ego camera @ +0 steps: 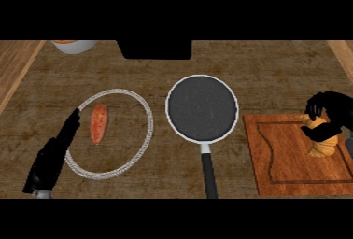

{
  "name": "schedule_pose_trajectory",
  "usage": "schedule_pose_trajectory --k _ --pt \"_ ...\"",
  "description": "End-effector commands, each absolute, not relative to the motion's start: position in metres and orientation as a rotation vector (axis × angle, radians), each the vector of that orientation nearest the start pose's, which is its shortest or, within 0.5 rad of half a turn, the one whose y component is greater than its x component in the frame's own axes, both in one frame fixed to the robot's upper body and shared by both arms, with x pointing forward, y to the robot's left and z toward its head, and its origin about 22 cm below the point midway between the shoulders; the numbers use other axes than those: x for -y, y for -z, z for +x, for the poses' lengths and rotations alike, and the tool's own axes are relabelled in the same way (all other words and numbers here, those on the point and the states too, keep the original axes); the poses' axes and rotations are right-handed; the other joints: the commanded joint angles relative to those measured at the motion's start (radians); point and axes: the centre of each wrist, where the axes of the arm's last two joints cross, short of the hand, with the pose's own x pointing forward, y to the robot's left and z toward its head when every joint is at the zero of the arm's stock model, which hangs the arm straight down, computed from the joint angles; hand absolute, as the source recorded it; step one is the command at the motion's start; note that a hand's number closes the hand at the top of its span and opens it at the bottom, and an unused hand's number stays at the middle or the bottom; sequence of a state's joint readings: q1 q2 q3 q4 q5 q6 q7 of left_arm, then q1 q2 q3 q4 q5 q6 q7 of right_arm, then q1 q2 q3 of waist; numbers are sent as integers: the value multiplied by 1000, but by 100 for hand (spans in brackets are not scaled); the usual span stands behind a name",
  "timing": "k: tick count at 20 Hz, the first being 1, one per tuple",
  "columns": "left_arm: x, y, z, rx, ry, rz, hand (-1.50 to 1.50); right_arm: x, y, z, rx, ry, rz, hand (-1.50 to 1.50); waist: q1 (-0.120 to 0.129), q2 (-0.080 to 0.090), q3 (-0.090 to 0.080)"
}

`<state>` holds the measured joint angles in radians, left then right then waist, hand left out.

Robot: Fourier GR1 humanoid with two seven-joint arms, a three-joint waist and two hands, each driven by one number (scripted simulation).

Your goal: Pick the croissant from the cutting board and place it in the pan

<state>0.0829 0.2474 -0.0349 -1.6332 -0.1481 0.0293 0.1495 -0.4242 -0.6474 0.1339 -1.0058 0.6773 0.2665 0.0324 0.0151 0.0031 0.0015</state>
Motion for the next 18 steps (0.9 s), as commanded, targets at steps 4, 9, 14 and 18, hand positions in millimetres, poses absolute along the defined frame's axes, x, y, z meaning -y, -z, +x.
schedule_pose_trajectory --k 4,9,14,18 --pt "-283 -17 227 1396 258 343 0 353 -107 353 1537 -1055 -1062 150 -9 -3 2" --pt "-284 -10 220 1368 268 336 0 334 -131 362 1696 -1089 -1013 150 -8 -3 -1" --pt "-287 -16 237 1374 275 327 0 260 -135 387 1755 -1051 -851 150 -2 -2 -2" --pt "-271 -13 221 1393 277 327 0 225 -131 399 1739 -1049 -720 150 2 -2 -1"
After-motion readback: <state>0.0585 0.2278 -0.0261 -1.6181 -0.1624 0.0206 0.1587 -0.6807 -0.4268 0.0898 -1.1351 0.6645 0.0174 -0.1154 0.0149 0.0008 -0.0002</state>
